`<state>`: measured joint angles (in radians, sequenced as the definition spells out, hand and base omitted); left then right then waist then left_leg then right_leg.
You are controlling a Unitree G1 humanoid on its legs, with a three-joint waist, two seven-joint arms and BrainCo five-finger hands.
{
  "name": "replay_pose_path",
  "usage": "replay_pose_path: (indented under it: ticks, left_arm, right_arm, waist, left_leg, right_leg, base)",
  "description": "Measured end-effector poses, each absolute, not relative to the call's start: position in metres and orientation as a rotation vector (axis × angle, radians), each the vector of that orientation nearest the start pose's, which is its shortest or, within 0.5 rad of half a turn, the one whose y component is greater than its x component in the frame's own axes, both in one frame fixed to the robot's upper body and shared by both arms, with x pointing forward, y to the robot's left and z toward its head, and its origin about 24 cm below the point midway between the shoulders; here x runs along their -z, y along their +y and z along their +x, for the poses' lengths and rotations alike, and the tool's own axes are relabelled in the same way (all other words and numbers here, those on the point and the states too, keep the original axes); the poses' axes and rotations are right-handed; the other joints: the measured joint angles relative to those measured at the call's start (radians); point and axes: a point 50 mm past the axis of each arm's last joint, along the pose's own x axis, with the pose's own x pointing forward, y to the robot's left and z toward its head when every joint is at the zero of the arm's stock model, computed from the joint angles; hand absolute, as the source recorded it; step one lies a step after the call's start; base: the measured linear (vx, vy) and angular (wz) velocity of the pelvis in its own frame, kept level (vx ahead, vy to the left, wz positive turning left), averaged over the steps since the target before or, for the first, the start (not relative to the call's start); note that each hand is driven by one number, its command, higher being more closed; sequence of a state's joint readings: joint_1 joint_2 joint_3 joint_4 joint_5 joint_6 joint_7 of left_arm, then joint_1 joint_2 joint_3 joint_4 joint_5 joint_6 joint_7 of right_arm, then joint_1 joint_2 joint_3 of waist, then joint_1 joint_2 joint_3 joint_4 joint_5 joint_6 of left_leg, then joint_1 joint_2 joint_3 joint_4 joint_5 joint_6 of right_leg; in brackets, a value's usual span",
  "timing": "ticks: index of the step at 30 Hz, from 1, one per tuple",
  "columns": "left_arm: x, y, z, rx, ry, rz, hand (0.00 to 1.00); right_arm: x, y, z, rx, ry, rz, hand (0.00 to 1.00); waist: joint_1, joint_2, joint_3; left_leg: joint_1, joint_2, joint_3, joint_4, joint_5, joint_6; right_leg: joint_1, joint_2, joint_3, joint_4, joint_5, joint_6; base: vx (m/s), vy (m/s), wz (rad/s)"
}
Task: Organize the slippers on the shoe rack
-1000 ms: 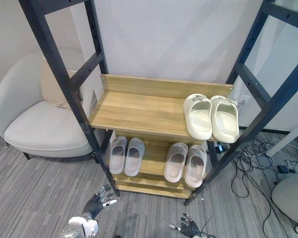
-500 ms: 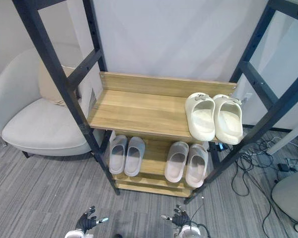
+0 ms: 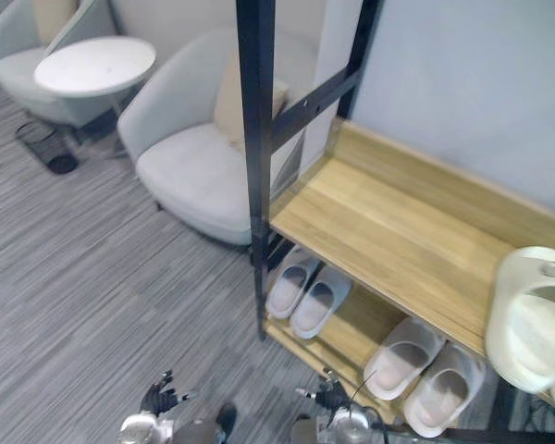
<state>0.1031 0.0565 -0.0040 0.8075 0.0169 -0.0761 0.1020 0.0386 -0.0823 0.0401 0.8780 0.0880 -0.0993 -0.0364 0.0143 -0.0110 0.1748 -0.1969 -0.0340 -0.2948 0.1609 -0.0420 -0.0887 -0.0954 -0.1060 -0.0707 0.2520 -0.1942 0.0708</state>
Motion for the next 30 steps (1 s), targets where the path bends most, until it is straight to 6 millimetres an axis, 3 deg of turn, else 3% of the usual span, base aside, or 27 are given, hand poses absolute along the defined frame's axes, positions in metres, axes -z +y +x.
replay_pose_path:
  ticks: [1,2,3,4,6,8,9,10,11,12,13,14,15,17,21,24,25,27,30]
  left_arm:
    - [0.132,0.174,0.145,-0.109,0.818,0.111,0.00]
    - [0.130,0.171,0.151,-0.092,0.803,0.115,0.00]
    - [0.129,0.170,0.154,-0.085,0.797,0.117,0.00]
    - [0.128,0.165,0.158,-0.056,0.786,0.125,0.00]
    - [0.127,0.163,0.160,-0.039,0.778,0.132,0.00]
    - [0.128,0.161,0.160,-0.003,0.780,0.165,0.00]
    - [0.127,0.162,0.164,0.001,0.778,0.171,0.00]
    - [0.129,0.161,0.162,0.005,0.794,0.173,0.00]
    - [0.132,0.160,0.159,0.011,0.809,0.175,0.00]
    - [0.130,0.158,0.163,0.026,0.797,0.185,0.00]
    - [0.129,0.158,0.165,0.029,0.788,0.186,0.00]
    - [0.127,0.156,0.169,0.042,0.778,0.194,0.00]
    - [0.127,0.157,0.170,0.052,0.776,0.210,0.00]
    - [0.127,0.159,0.169,0.056,0.777,0.223,0.00]
    - [0.135,0.172,0.153,0.029,0.833,0.243,0.00]
    - [0.144,0.172,0.133,0.024,0.902,0.232,0.00]
    - [0.143,0.169,0.135,0.029,0.896,0.228,0.00]
    - [0.142,0.169,0.140,0.031,0.884,0.231,0.00]
    - [0.140,0.169,0.144,0.028,0.873,0.232,0.00]
  right_arm:
    - [0.132,-0.176,0.157,0.086,0.805,-0.023,0.00]
    - [0.129,-0.176,0.163,0.094,0.790,-0.022,0.00]
    - [0.128,-0.177,0.165,0.098,0.783,-0.022,0.00]
    - [0.125,-0.181,0.172,0.120,0.759,-0.022,0.00]
    - [0.123,-0.185,0.174,0.131,0.751,-0.029,0.00]
    - [0.124,-0.184,0.171,0.132,0.750,-0.024,0.00]
    - [0.125,-0.182,0.172,0.134,0.751,-0.010,0.00]
    - [0.126,-0.181,0.169,0.134,0.764,-0.009,0.00]
    - [0.128,-0.183,0.165,0.140,0.773,-0.006,0.00]
    - [0.130,-0.184,0.160,0.159,0.788,0.009,0.00]
    - [0.131,-0.184,0.158,0.163,0.795,0.012,0.00]
    - [0.133,-0.184,0.152,0.163,0.811,0.016,0.00]
    - [0.133,-0.182,0.153,0.162,0.807,0.021,0.00]
    - [0.132,-0.181,0.155,0.162,0.802,0.026,0.00]
    - [0.131,-0.171,0.163,0.135,0.788,0.038,0.00]
    - [0.128,-0.171,0.169,0.122,0.776,0.026,0.00]
    - [0.129,-0.174,0.167,0.130,0.780,0.024,0.00]
    - [0.129,-0.174,0.162,0.132,0.778,0.031,0.00]
    - [0.131,-0.177,0.159,0.137,0.790,0.026,0.00]
  waist:
    - [-0.005,0.001,0.008]
    - [-0.007,-0.004,0.020]
    - [-0.008,-0.005,0.020]
    - [-0.011,0.002,0.024]
    - [-0.013,0.002,0.027]
    - [-0.029,-0.004,0.017]
    - [-0.036,0.003,0.022]
    - [-0.038,0.011,0.022]
    - [-0.049,0.025,0.026]
    - [-0.067,0.030,0.030]
    - [-0.073,0.027,0.028]
    - [-0.072,0.008,0.022]
    - [-0.079,-0.005,0.019]
    - [-0.080,-0.003,0.019]
    - [-0.070,-0.003,0.018]
    - [-0.071,0.007,0.019]
    - [-0.080,0.015,0.024]
    - [-0.100,0.024,0.030]
    - [-0.099,0.015,0.036]
  left_leg:
    - [-0.011,0.025,0.095,0.001,0.004,0.008]
    - [-0.024,0.078,0.291,0.046,-0.014,0.043]
    - [-0.033,0.100,0.366,0.074,-0.024,0.055]
    - [-0.062,0.140,0.539,0.141,-0.034,0.068]
    - [-0.083,0.135,0.593,0.171,-0.018,0.092]
    - [-0.042,0.068,0.555,0.012,0.043,0.104]
    - [-0.052,0.120,0.704,0.156,-0.078,0.134]
    - [-0.041,0.178,0.800,0.273,-0.148,0.137]
    - [-0.022,0.215,0.854,0.310,-0.179,0.112]
    - [-0.009,0.202,0.882,0.293,-0.175,0.111]
    - [-0.001,0.185,0.875,0.260,-0.175,0.111]
    - [0.031,0.124,0.844,0.147,-0.155,0.133]
    - [0.051,0.070,0.802,0.050,-0.097,0.141]
    - [0.097,0.028,0.755,-0.087,-0.019,0.150]
    - [0.169,0.002,0.712,-0.228,0.064,0.144]
    - [0.198,0.001,0.678,-0.271,0.072,0.136]
    - [0.200,0.005,0.633,-0.271,0.065,0.146]
    - [0.183,0.010,0.537,-0.271,0.066,0.144]
    - [0.169,0.006,0.465,-0.271,0.068,0.149]
  right_leg:
    - [0.014,0.002,-0.039,-0.009,0.004,-0.007]
    - [0.028,0.003,-0.083,-0.011,0.005,-0.010]
    - [0.028,0.003,-0.095,-0.009,0.005,-0.010]
    - [0.033,0.004,-0.128,-0.003,0.002,-0.014]
    - [0.052,0.002,-0.148,-0.011,-0.001,-0.014]
    - [0.091,-0.035,-0.220,-0.091,0.002,-0.023]
    - [0.090,-0.051,-0.275,-0.097,0.011,-0.014]
    - [0.104,-0.050,-0.306,-0.080,0.011,-0.013]
    - [0.120,-0.048,-0.345,-0.060,0.010,-0.012]
    - [0.135,-0.051,-0.383,-0.035,0.003,-0.006]
    - [0.137,-0.057,-0.400,-0.028,0.002,-0.005]
    - [0.143,-0.073,-0.420,-0.032,0.003,-0.005]
    - [0.146,-0.087,-0.427,-0.040,0.009,-0.012]
    - [0.149,-0.082,-0.409,-0.057,0.022,-0.012]
    - [0.165,-0.061,-0.407,-0.071,0.056,-0.002]
    - [0.148,-0.079,-0.414,0.047,0.045,0.011]
    - [0.082,-0.084,-0.363,0.181,0.017,-0.013]
    - [0.004,-0.003,-0.164,0.225,-0.050,-0.037]
    - [-0.078,0.049,-0.108,0.225,-0.064,-0.034]
  base:
    - [0.06,-0.138,1.13]
    - [0.04,-0.098,0.81]
    - [0.04,-0.062,0.82]
    - [0.03,-0.011,0.79]
    - [0.03,0.022,0.81]
    - [0.05,0.107,1.02]
    - [0.06,0.142,0.97]
    - [0.06,0.104,0.95]
    - [0.10,0.067,1.14]
    - [0.06,0.080,1.16]
    - [0.04,0.153,1.23]
    - [0.02,0.185,1.10]
    - [0.01,0.162,1.08]
    - [-0.01,0.109,0.81]
    - [-0.05,0.035,0.37]
    - [-0.12,0.014,0.21]
    - [-0.15,0.034,0.66]
    - [-0.11,-0.012,1.14]
    - [-0.08,-0.084,0.94]
